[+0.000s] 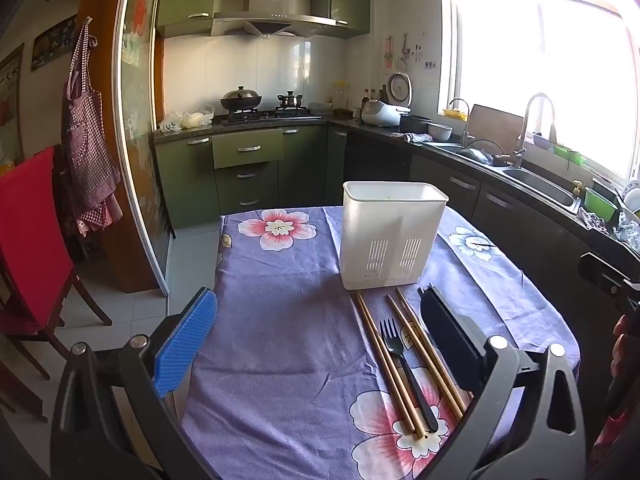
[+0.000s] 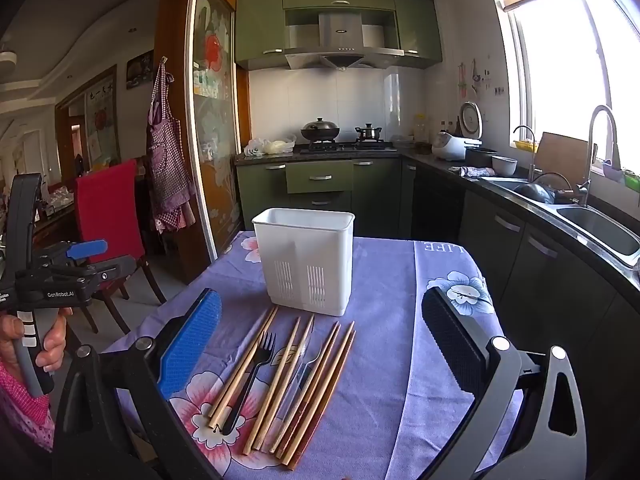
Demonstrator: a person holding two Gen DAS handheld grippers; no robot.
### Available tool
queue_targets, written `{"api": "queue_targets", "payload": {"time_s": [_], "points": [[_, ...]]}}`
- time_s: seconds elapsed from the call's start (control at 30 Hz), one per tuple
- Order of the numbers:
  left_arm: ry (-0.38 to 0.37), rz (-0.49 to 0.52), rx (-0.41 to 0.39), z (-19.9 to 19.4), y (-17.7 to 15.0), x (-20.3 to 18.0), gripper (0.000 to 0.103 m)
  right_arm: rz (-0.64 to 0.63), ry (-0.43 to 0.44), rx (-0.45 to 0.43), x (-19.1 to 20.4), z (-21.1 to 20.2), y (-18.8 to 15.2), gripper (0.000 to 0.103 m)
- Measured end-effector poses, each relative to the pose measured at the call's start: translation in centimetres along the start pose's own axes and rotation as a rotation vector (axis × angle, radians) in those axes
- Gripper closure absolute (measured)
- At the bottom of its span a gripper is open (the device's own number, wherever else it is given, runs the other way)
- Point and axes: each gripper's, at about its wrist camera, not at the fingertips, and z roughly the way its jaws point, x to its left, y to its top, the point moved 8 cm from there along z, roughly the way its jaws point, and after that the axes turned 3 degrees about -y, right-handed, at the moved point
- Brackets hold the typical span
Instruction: Organize utensils
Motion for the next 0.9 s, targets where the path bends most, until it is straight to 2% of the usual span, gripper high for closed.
{"api": "queue_targets", "payload": {"time_s": [0.9], "points": [[-0.005,-0.002,0.004,-0.19,-0.23,-0.35,0.006,-0.003,0.001,0.009,-0.06,0.09,-0.04,0.004]]}}
